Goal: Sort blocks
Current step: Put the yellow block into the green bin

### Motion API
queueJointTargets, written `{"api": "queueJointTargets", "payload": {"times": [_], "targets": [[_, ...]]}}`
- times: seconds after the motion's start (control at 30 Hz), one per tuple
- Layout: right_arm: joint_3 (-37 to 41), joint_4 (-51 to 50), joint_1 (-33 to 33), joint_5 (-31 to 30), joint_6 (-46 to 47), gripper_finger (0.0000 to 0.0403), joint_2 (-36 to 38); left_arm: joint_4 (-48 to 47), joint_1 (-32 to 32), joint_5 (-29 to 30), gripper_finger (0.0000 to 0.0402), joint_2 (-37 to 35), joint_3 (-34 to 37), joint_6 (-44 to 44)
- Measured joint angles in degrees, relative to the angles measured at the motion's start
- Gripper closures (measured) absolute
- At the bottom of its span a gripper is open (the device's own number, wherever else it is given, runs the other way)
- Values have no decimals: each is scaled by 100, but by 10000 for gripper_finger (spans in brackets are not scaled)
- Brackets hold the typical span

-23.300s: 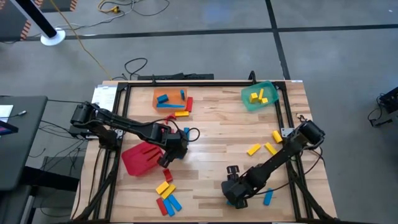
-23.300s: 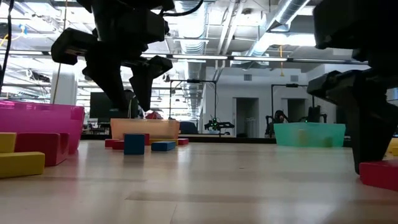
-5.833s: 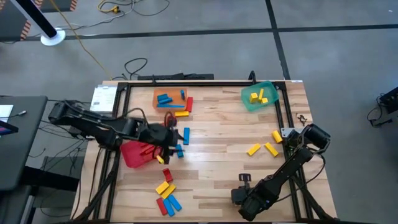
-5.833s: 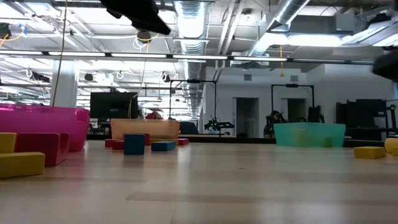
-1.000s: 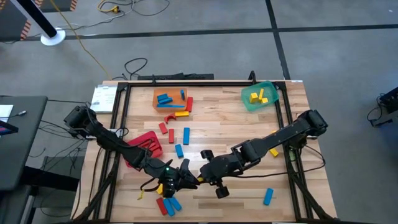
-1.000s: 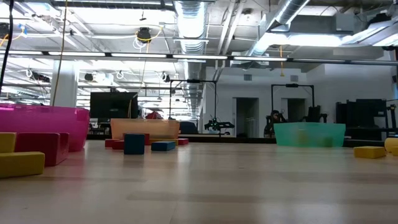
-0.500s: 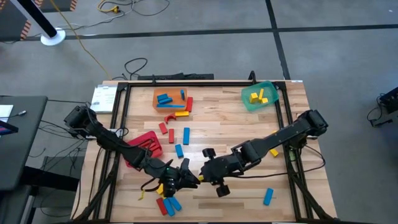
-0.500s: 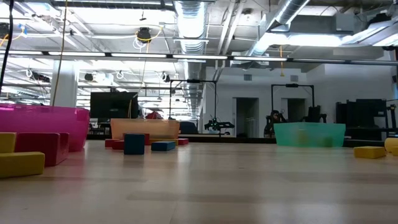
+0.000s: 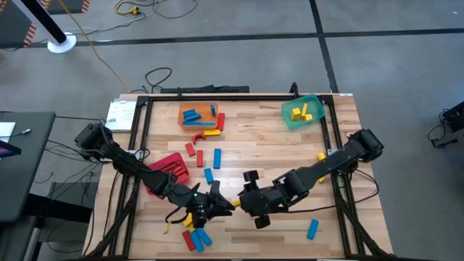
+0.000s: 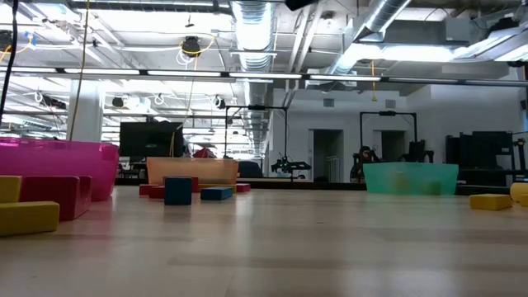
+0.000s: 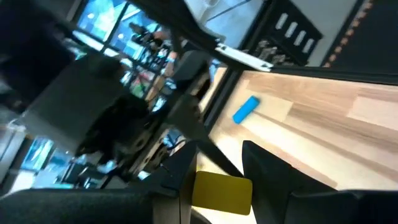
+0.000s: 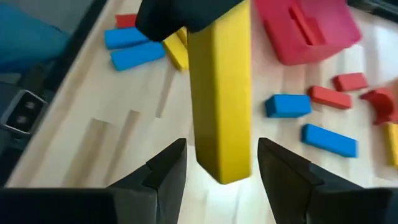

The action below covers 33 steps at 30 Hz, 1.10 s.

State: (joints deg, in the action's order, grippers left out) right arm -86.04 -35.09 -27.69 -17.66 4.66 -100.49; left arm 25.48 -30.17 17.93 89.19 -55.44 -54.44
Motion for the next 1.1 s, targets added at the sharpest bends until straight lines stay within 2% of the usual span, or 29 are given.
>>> {"api": "queueJointTargets", "payload": {"times": [0.23,0.6,0.83,1.1], "targets": [[0,-342,-236,-908,71,196,0,84,158,223,295,0,-85,545],[0,-749,-663,-2871,136,196,2,-171,618,248,295,0,-258,1692],[-2,-763,-592,-2931,285,196,4,83,814,227,295,0,-258,2182],[-7,-772,-375,-3029,625,196,7,432,854,232,295,-2,-263,2195]]}}
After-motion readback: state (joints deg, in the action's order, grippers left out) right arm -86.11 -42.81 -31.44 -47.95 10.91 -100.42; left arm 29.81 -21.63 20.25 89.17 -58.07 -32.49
